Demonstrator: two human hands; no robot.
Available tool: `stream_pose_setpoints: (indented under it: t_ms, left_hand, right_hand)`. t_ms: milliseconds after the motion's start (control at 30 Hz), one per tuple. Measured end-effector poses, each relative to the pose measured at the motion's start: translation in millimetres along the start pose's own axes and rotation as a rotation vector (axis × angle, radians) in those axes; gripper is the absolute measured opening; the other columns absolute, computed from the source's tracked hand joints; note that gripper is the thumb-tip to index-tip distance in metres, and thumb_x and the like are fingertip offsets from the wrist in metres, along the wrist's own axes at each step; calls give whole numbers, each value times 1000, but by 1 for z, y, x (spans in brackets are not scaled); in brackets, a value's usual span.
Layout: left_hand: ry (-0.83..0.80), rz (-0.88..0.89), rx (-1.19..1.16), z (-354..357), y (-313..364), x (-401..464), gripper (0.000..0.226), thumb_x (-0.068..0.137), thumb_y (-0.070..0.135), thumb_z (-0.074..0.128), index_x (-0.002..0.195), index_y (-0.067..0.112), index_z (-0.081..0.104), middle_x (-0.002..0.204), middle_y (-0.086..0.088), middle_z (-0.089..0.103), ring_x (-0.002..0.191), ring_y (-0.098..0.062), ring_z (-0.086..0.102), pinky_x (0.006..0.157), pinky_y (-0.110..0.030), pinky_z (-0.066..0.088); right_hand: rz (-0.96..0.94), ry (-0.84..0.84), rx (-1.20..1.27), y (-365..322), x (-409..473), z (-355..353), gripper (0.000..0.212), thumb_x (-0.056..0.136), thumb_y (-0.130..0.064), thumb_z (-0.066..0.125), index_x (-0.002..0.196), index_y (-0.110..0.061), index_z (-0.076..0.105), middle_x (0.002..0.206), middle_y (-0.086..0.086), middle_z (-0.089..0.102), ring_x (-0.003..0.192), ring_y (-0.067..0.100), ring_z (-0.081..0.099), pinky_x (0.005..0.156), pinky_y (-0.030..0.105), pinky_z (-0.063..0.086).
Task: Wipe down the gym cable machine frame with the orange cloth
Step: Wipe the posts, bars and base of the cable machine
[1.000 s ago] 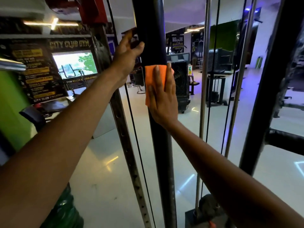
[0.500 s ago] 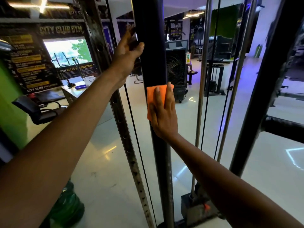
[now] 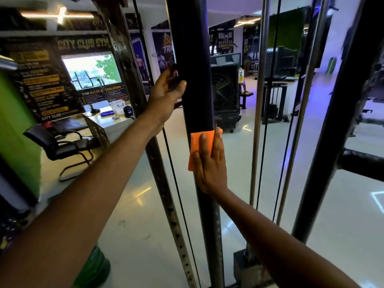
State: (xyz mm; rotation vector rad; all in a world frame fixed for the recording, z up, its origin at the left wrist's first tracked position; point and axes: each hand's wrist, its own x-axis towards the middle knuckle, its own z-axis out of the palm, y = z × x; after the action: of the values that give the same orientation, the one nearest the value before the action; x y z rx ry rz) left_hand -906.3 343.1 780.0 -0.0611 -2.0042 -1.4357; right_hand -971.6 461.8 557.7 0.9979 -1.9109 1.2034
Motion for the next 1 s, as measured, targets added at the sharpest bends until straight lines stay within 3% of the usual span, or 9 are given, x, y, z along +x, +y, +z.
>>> stream_pose_setpoints:
  t_ms: [133, 200, 300, 433, 533, 633, 700, 867, 1000]
  left_hand:
    - [3, -26, 39, 2, -13, -9, 44, 111, 25, 61, 151, 36, 50, 135, 22, 65, 115, 11, 66, 95, -24, 60]
    - [13, -24, 56, 3, -18, -12, 49, 111, 29, 62, 157, 34, 48, 136, 26, 63, 115, 16, 63, 89, -20, 59]
    - [23, -39, 30, 5, -27, -18, 49, 110, 27, 62, 157, 33, 48, 143, 19, 63, 117, 14, 64, 88, -18, 60]
    - [10, -90, 16, 7, -45, -29, 50, 110, 25, 62, 158, 32, 49, 150, 10, 62, 120, 6, 67, 90, -22, 62]
    - [14, -115, 33, 11, -57, -38, 52, 110, 26, 62, 159, 32, 46, 151, 11, 61, 119, 6, 67, 82, -17, 60]
    - [3, -145, 26, 14, -68, -44, 54, 110, 30, 62, 161, 35, 45, 153, 11, 59, 131, -4, 62, 90, -24, 62]
    - [6, -159, 32, 15, -75, -49, 53, 110, 32, 62, 160, 35, 45, 152, 13, 60, 134, -7, 62, 98, -30, 61]
    - [36, -216, 2, 22, -97, -67, 52, 110, 27, 63, 160, 29, 48, 149, 11, 65, 130, -2, 65, 105, -38, 60]
    - [37, -253, 17, 29, -109, -80, 51, 110, 28, 62, 159, 28, 48, 150, 10, 64, 133, -4, 64, 107, -41, 59]
  right_hand:
    - [57, 69, 106, -21, 47, -12, 67, 115, -51, 32, 173, -26, 8, 182, 7, -13, 168, 34, 4, 127, 66, 30]
    - [41, 106, 113, -26, 71, -16, 67, 116, -50, 33, 173, -23, 11, 182, 9, -10, 168, 35, 6, 126, 66, 31]
    - [9, 62, 80, -9, 38, -6, 69, 116, -52, 36, 173, -26, 7, 181, 7, -13, 168, 37, 7, 122, 66, 38]
    - [99, -94, 123, 18, -43, 6, 74, 115, -55, 36, 168, -49, -15, 181, 0, -17, 166, 36, 15, 114, 66, 48]
    - [115, -47, 171, 10, -14, 1, 76, 115, -51, 39, 170, -45, -13, 181, -2, -17, 166, 35, 15, 112, 67, 49]
    - [51, 39, 151, -3, 34, -5, 71, 115, -51, 38, 171, -35, -3, 181, 5, -14, 167, 37, 10, 117, 65, 46]
    - [-2, 53, 101, 3, 24, -2, 75, 116, -46, 43, 170, -42, -9, 181, 5, -15, 168, 37, 6, 122, 61, 43]
    - [114, -203, 128, 43, -93, 9, 89, 115, -39, 50, 165, -51, -22, 180, 7, -20, 167, 37, 13, 113, 63, 50]
    - [62, -140, 194, 41, -53, 4, 87, 115, -36, 49, 166, -49, -21, 180, 8, -18, 167, 34, 13, 120, 62, 45]
